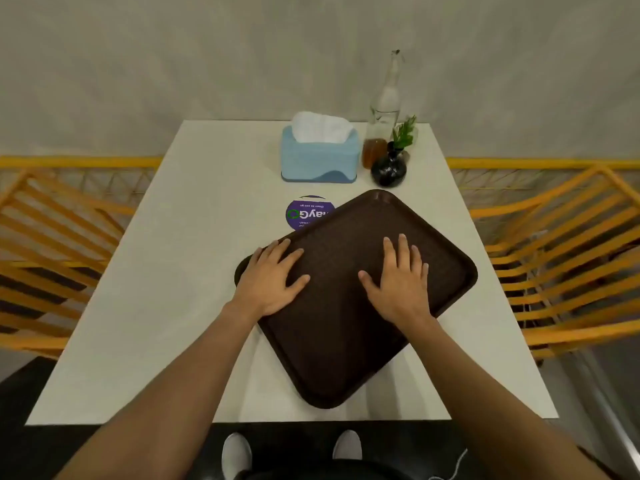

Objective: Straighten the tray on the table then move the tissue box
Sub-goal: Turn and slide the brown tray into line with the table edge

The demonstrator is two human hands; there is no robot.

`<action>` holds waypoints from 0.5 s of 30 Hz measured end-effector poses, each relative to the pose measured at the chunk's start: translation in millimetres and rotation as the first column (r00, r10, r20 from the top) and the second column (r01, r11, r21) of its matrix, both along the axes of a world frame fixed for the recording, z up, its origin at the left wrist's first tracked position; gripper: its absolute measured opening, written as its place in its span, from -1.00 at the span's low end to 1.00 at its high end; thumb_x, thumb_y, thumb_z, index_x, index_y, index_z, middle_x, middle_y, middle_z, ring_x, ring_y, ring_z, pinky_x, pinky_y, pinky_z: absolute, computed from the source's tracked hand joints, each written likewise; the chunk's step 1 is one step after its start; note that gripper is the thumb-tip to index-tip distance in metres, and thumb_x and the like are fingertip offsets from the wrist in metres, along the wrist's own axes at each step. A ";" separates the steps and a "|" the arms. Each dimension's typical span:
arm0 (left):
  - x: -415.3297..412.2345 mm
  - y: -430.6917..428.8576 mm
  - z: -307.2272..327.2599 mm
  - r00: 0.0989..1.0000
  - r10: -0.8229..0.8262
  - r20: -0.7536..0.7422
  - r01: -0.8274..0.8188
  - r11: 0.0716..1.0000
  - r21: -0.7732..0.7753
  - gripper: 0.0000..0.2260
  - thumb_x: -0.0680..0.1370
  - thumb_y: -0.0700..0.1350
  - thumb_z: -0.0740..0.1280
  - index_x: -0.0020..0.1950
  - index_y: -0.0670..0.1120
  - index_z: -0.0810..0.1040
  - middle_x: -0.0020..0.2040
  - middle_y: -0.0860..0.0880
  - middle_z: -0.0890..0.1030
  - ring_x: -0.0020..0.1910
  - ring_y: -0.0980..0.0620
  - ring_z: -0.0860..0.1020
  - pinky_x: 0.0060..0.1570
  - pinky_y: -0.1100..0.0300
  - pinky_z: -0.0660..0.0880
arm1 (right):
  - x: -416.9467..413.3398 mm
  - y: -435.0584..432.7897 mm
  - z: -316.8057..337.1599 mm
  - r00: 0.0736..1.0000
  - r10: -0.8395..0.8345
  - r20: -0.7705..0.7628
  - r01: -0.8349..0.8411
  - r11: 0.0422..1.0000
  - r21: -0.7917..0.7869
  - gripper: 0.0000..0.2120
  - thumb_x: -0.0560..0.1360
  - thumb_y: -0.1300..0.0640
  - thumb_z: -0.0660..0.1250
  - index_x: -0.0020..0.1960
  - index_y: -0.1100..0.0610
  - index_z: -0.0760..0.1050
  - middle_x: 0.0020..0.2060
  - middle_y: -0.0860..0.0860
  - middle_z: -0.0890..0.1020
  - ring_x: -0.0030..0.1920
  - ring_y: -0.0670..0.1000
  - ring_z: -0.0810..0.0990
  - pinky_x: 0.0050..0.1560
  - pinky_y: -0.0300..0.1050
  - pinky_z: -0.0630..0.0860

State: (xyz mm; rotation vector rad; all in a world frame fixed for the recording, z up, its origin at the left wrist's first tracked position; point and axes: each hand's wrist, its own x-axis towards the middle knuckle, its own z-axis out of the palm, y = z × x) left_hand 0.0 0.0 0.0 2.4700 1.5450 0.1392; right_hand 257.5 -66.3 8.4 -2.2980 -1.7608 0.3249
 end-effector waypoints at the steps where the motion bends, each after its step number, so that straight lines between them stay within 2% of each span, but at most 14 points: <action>1: 0.2 -2.6 -2.0 0.999 -0.006 -0.034 0.006 1.000 0.003 -0.37 0.60 0.35 0.03 0.59 0.07 0.29 0.62 -0.08 0.23 0.61 -0.09 0.08 0.57 -0.08 -0.04 | 0.9 -2.5 -3.0 1.000 -0.015 0.006 0.015 0.999 -0.042 -0.18 0.58 -0.34 0.14 0.65 0.01 -0.10 0.64 0.08 -0.11 0.61 0.24 -0.12 0.52 0.32 -0.08; 4: -2.3 -10.8 -12.0 0.998 0.008 -0.065 -0.005 0.999 0.045 -0.36 0.59 0.37 -0.04 0.58 0.09 0.30 0.60 -0.06 0.27 0.63 -0.08 0.03 0.58 -0.09 -0.08 | 3.5 -10.4 -15.7 0.999 -0.028 0.019 0.030 0.990 -0.141 -0.18 0.59 -0.39 0.04 0.65 0.03 -0.12 0.64 0.10 -0.14 0.60 0.25 -0.17 0.52 0.32 -0.14; 9: -7.5 -21.0 -14.4 0.996 0.057 -0.067 -0.051 0.995 0.090 -0.35 0.59 0.40 -0.07 0.57 0.11 0.32 0.58 -0.05 0.31 0.62 -0.08 0.07 0.58 -0.09 -0.03 | 1.9 -17.8 -27.1 0.999 0.028 0.041 -0.022 0.990 -0.140 -0.18 0.57 -0.44 -0.16 0.66 0.04 -0.08 0.64 0.12 -0.09 0.61 0.23 -0.19 0.55 0.28 -0.19; 15: -26.7 -42.8 -12.2 0.982 0.166 -0.088 -0.150 0.974 0.170 -0.35 0.55 0.41 0.04 0.49 0.08 0.43 0.52 -0.09 0.40 0.53 -0.13 0.26 0.45 -0.17 0.25 | -9.8 -13.3 -29.0 0.988 0.134 0.079 -0.123 0.985 -0.125 -0.16 0.55 -0.46 -0.22 0.66 0.03 -0.06 0.64 0.11 -0.06 0.61 0.22 -0.16 0.55 0.27 -0.16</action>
